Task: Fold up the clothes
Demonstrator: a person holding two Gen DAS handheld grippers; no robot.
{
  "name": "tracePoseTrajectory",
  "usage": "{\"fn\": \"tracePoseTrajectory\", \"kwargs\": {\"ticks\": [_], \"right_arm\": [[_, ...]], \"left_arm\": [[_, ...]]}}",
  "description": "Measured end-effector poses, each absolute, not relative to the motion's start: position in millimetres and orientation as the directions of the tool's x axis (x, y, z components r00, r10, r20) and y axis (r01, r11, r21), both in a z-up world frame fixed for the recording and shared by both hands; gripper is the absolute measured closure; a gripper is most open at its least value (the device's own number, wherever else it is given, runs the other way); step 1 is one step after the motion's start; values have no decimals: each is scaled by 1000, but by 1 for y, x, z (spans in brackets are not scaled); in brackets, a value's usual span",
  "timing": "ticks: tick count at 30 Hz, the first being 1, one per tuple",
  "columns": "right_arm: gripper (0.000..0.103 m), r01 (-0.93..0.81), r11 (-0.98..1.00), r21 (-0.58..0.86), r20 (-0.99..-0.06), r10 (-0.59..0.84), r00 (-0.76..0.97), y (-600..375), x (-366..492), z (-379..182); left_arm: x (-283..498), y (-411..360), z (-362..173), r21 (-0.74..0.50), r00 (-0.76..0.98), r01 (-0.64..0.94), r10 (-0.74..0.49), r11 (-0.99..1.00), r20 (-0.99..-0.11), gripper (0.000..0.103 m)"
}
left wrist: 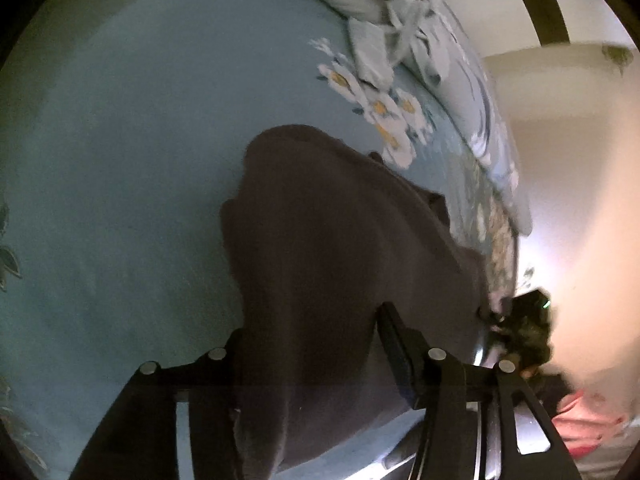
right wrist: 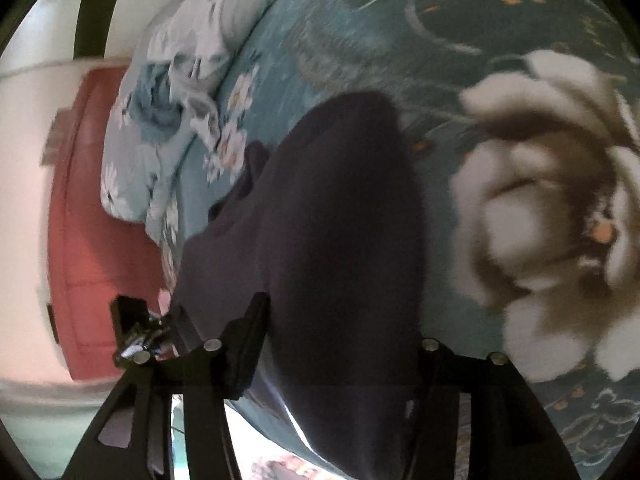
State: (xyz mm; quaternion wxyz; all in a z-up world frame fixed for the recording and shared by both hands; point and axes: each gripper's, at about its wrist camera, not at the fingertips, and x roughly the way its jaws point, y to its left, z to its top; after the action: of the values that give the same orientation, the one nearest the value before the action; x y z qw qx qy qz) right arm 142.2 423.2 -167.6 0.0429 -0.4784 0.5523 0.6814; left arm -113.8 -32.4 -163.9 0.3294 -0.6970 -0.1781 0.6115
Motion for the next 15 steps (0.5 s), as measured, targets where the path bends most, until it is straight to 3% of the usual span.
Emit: {"fn": "tracePoseTrajectory", "kwargs": {"ticks": [8,15], "right_arm": [[46,-592,-233,771,-632,-395,-667,458,149,-169],[46,-597,-206,775,-626,-378,-683,460,139,-173]], "left_arm": [[-144,-36,-186,-724,187,-16,709,-690,-680,39],[-151,-31,-190,-671,187,-58,652,-739,-735,38]]}}
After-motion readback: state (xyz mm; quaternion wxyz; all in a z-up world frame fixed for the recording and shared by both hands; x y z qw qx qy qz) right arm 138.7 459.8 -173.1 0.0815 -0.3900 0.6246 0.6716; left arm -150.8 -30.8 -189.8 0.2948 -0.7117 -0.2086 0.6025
